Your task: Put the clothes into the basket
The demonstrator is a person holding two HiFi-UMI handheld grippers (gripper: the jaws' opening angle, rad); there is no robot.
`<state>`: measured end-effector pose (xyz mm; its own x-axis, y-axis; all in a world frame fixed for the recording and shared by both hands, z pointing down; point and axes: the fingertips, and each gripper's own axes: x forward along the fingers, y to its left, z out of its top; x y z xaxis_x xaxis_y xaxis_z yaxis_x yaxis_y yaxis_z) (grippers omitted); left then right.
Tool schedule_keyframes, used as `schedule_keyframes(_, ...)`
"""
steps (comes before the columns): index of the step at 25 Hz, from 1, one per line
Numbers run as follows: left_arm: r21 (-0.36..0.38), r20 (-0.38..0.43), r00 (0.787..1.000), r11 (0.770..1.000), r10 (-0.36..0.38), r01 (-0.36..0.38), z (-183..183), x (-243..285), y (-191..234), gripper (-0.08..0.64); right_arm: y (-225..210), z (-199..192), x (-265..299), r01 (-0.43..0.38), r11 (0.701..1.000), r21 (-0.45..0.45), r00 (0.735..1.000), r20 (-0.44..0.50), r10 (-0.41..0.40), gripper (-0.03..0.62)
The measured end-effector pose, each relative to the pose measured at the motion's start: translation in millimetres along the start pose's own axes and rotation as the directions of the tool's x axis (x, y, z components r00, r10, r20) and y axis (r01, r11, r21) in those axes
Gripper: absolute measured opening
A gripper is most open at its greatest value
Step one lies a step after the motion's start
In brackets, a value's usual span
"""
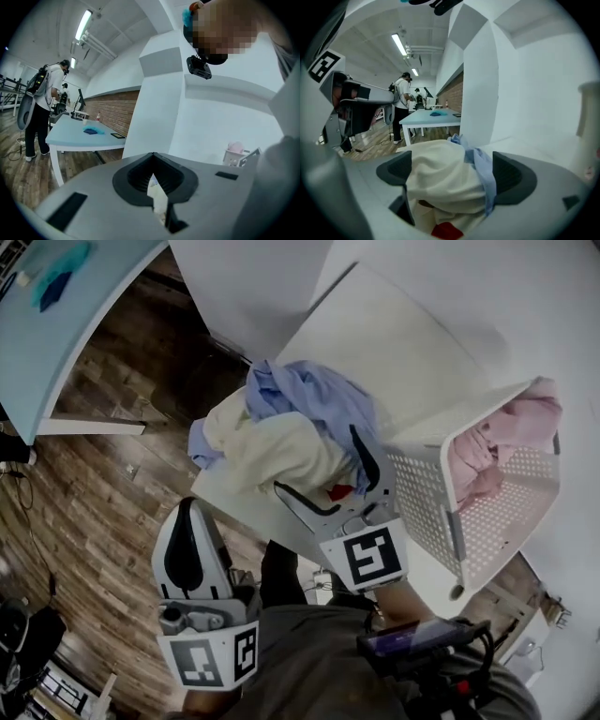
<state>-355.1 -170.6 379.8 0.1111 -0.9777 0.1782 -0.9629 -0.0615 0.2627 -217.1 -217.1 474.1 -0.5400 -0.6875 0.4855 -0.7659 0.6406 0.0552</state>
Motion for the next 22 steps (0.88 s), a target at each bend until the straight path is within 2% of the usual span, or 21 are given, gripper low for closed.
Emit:
schedule_keyframes(4, -0.023, -0.026, 1.0, 1.0, 0.015, -0.016, -13, 16, 17, 0.008, -11, -41, 33, -0.039, 0.999, 0.022, 0.99, -0.134, 0.041, 0.586)
schedule_keyframes(7, -0.04, -0.041, 0.999, 0.999, 0.021, -0.023, -21, 22, 28, 0.008, -11, -69, 48, -0.071, 0.997, -0.019, 0.965, -0.253, 0.064, 0.586)
schedule_keyframes(9, -0.045, -0.043, 0.999, 0.999, 0.028, -0.03, -23, 22, 33, 0.008, -11, -76, 52, -0.07, 0.997, -0.041, 0.958, -0.283, 0.056, 0.576)
schedule_keyframes(10, -0.046, -0.043, 0.999, 0.998, 0.032, -0.034, -24, 22, 35, 0.008, -12, -75, 52, -0.062, 0.997, -0.045, 0.959, -0.28, 0.047, 0.541)
schedule_keyframes(14, -0.049, -0.037, 0.998, 0.998, 0.045, -0.047, -23, 15, 37, 0.008, -17, -69, 48, -0.012, 0.995, -0.097, 0.968, -0.251, -0.013, 0.293)
schedule_keyframes(16, -0.05, -0.027, 0.998, 0.997, 0.049, -0.05, -19, 10, 37, 0.008, -16, -66, 44, 0.005, 0.994, -0.106, 0.972, -0.233, -0.03, 0.217)
schedule_keyframes(18, -0.044, -0.017, 0.999, 0.998, 0.047, -0.048, -14, 5, 34, 0.008, -13, -59, 37, 0.021, 0.996, -0.09, 0.981, -0.192, -0.039, 0.173)
schedule_keyframes(22, -0.018, 0.006, 0.998, 0.998, 0.059, -0.059, 2, -7, 27, 0.008, -1, -30, 14, 0.041, 0.989, -0.14, 0.996, -0.074, -0.052, 0.154)
